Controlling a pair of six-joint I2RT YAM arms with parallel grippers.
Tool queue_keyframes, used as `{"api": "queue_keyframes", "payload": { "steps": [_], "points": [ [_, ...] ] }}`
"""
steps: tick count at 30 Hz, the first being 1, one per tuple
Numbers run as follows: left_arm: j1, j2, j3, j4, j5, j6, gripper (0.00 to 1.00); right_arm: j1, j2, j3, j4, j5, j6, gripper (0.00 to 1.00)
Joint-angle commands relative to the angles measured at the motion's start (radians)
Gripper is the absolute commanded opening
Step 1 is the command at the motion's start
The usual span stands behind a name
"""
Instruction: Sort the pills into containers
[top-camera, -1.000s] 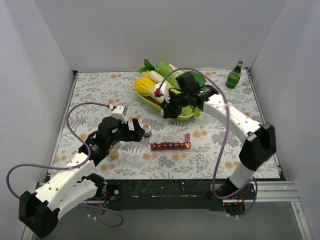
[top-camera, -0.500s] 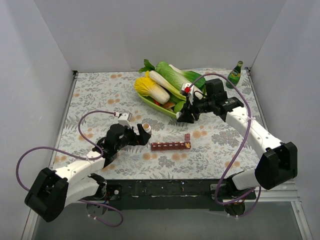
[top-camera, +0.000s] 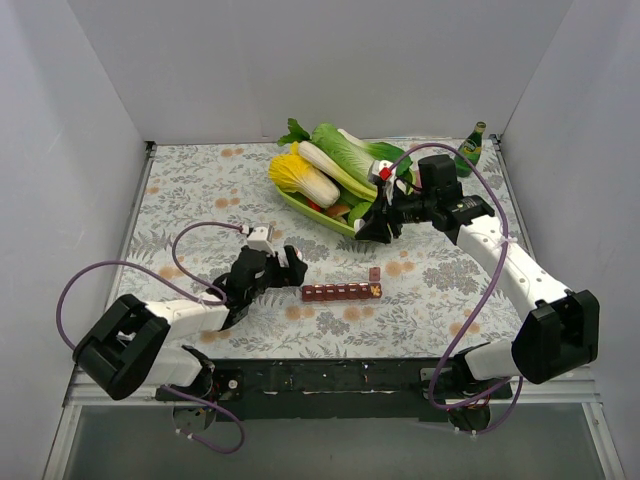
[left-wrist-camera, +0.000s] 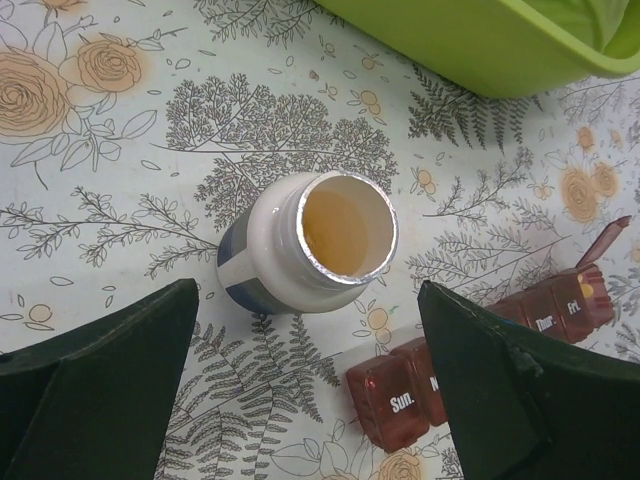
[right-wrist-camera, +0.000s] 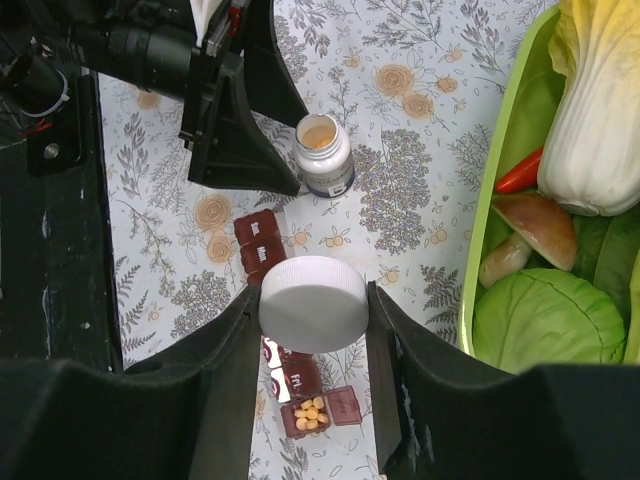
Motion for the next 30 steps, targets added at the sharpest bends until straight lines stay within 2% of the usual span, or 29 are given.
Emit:
{"api": "queue_keyframes", "payload": {
  "steps": [1,5,9,21,25,30],
  "points": [
    [-0.044,0.046,0.025,0.093,-0.103,0.029,0.91,-0.009,-0.032,-0.011,0.038,-0.039,0.015,0.27],
    [-0.081,0.082,0.033,0.107,-0.164,0.061,0.86,-0.009,-0.032,-0.02,0.04,-0.039,0.017,0.27],
    [-0.11,0.099,0.025,0.168,-0.246,0.1,0.85,-0.01,-0.034,-0.024,0.043,-0.042,0.018,0.27],
    [-0.168,0.219,-0.007,0.296,-0.365,0.113,0.83,-0.016,-0.043,-0.036,0.051,-0.05,0.02,0.27],
    [-0.168,0.254,-0.013,0.365,-0.361,0.153,0.79,-0.018,-0.042,-0.036,0.051,-0.055,0.021,0.27],
    [-0.168,0.314,-0.01,0.414,-0.304,0.199,0.63,-0.018,-0.045,-0.04,0.052,-0.055,0.021,0.27]
  ]
}}
